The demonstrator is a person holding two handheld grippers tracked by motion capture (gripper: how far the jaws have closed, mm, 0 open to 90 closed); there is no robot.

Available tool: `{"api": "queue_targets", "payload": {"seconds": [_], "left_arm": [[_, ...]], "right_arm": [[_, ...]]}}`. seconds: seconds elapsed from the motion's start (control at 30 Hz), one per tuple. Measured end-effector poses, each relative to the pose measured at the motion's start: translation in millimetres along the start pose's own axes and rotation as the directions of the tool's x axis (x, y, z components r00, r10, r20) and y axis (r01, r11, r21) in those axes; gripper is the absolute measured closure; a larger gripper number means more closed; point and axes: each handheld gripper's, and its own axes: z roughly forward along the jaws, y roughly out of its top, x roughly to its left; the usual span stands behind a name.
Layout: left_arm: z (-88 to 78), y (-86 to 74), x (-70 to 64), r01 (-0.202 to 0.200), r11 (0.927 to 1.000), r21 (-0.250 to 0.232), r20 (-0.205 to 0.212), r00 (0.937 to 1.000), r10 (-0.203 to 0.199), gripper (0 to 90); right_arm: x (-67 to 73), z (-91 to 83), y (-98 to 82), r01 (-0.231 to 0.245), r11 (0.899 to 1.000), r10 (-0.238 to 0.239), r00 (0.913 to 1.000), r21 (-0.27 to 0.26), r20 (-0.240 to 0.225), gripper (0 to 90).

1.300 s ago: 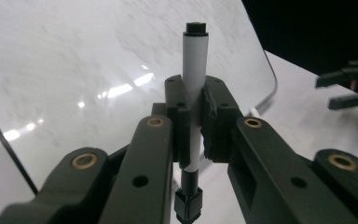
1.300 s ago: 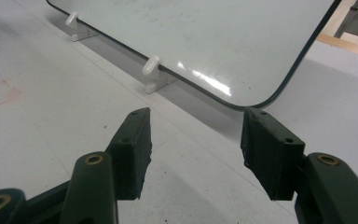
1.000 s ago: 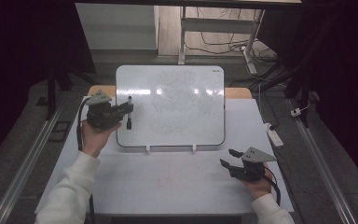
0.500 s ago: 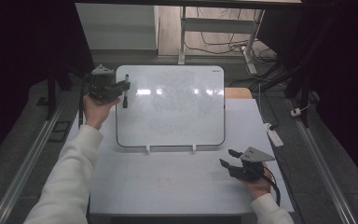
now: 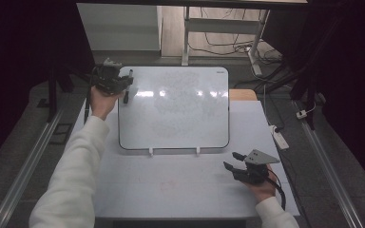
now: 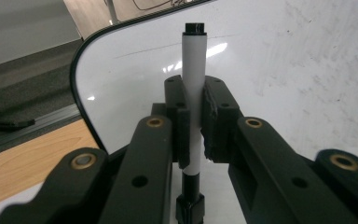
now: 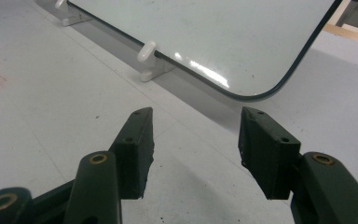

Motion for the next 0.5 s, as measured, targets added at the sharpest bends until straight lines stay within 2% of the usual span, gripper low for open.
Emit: {"api": "queue_targets", "payload": {"seconds": [0.23,0.5], "left_arm": [[12.0,3.1,-1.0,-0.012,0.9996,0.024,-0.019,0.9997,0.013,80.2],[16.5,0.1,1.5,-0.020,0.9994,0.029,-0.031,0.9993,0.021,79.4]], "right_arm": [[0.9,0.2,-0.2,0.001,1.000,-0.001,1.0000,0.002,-0.002,44.7],[0.7,1.2,-0.8,0.007,1.000,-0.007,1.0000,0.009,-0.007,44.7]]}}
